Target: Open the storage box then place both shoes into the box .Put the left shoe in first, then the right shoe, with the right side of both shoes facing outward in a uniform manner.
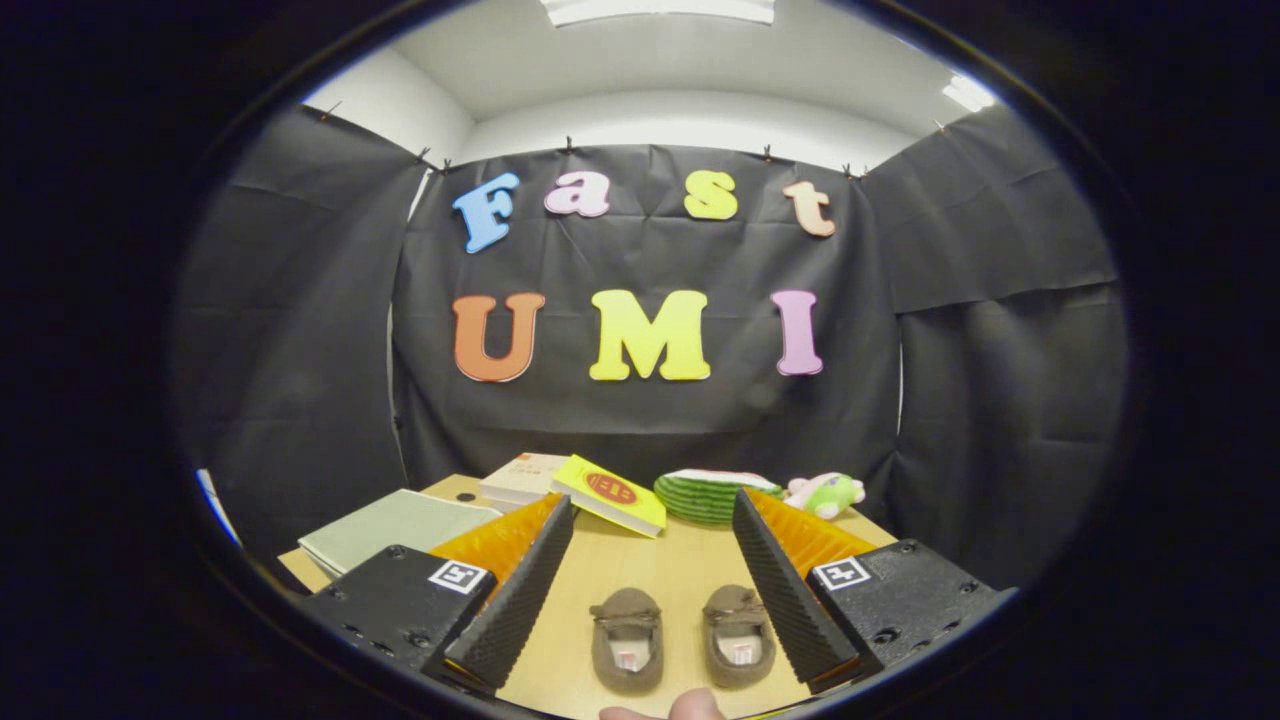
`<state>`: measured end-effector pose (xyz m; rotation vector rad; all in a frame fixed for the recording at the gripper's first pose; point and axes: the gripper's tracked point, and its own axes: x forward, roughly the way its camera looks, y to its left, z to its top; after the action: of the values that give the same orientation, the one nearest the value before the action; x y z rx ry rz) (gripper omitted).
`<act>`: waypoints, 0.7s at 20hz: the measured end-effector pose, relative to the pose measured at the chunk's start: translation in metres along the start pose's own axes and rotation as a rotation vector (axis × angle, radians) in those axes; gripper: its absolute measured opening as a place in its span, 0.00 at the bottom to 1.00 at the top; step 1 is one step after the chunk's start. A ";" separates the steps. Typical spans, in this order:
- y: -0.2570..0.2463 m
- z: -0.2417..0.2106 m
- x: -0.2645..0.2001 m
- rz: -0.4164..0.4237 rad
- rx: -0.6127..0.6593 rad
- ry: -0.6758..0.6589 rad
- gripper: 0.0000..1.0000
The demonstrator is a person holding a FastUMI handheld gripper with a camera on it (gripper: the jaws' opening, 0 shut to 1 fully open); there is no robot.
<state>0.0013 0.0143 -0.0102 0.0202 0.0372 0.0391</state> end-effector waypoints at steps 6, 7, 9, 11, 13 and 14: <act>0.007 -0.009 0.004 0.027 0.016 0.042 1.00; 0.009 -0.010 0.005 0.033 0.023 0.047 1.00; 0.012 -0.011 0.006 0.044 0.036 0.056 1.00; 0.019 -0.012 0.006 0.068 0.037 0.066 1.00; 0.027 -0.014 0.009 0.091 0.042 0.076 1.00; 0.033 -0.020 0.009 0.114 0.041 0.091 1.00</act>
<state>0.0084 0.0484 -0.0296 0.0618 0.1278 0.1528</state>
